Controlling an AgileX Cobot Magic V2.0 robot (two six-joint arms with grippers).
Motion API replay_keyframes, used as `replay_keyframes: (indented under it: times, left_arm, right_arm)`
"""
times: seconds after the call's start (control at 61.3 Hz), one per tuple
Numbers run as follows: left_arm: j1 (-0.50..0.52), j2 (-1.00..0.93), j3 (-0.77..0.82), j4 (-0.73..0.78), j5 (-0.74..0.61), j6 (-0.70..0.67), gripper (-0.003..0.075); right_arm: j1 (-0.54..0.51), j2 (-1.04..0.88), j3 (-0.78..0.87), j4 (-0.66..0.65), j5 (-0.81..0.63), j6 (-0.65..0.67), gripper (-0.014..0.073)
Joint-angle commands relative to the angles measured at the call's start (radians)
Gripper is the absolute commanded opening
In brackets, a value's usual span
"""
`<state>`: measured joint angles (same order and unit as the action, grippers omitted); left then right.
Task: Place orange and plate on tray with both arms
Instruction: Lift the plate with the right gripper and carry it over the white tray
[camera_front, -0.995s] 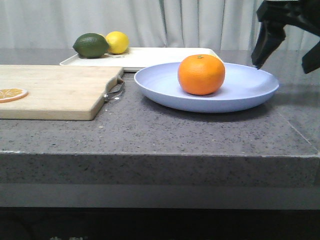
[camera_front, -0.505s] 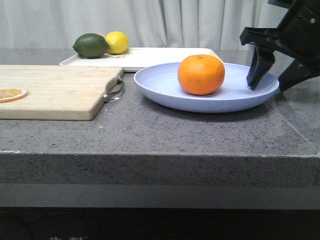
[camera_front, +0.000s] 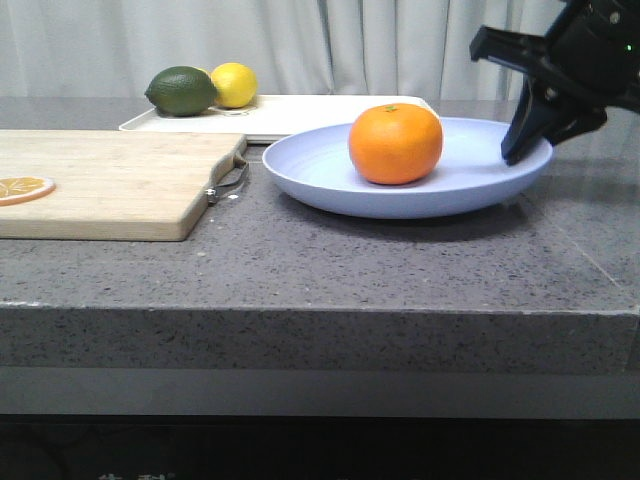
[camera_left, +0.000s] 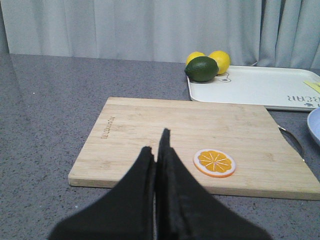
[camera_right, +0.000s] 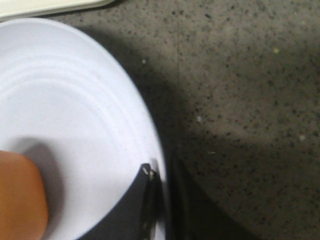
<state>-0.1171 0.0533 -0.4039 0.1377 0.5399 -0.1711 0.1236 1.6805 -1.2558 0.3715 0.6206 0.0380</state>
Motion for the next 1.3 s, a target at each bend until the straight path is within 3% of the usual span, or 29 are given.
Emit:
replay_keyframes:
  times: [0.0,0.44,0.685,0.962,1.288]
  left_arm:
    - [0.002,0.013,-0.024,0.002,-0.083,-0.006,-0.0018]
    - [0.002,0.013,-0.024,0.002,-0.084,-0.006,-0.0018]
    - [0.002,0.013,-0.024,0.002,-0.084,-0.006,-0.0018]
    - [0.002,0.013,-0.024,0.002,-0.084,-0.006,-0.0018]
    - [0.002,0.013,-0.024,0.002,-0.084,-0.006,-0.0018]
  right_arm:
    - [-0.002,-0.040,-0.098,-0.002,0.038,-0.012,-0.0069]
    - [-0.002,0.191,-0.640,0.127,0.234,-0.011,-0.0062]
    - [-0.002,0.486,-1.053,0.240,0.217,-0.008,-0.0062]
    - [-0.002,0.832,-1.524,0.249,0.235,0.116,-0.0062]
    - [-0.002,0.923,-1.588,0.249,0.168,0.117,-0.0062]
